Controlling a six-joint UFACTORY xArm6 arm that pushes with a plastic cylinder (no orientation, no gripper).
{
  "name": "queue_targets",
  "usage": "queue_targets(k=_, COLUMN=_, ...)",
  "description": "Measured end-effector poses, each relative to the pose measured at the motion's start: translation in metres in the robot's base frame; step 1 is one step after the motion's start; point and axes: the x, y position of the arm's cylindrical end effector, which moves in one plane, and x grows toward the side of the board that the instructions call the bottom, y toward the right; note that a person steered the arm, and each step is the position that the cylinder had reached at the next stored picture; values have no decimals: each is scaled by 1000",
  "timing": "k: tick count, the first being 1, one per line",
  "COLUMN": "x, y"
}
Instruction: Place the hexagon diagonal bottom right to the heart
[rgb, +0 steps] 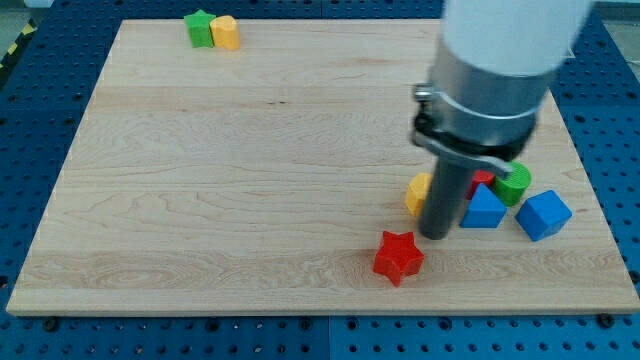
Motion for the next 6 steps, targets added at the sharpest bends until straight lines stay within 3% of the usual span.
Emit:
queue_targets(k=1, x=0, y=29)
queue_targets(k=4, x=-8, y=-23)
queue_targets(k=6, x=-20, y=-24)
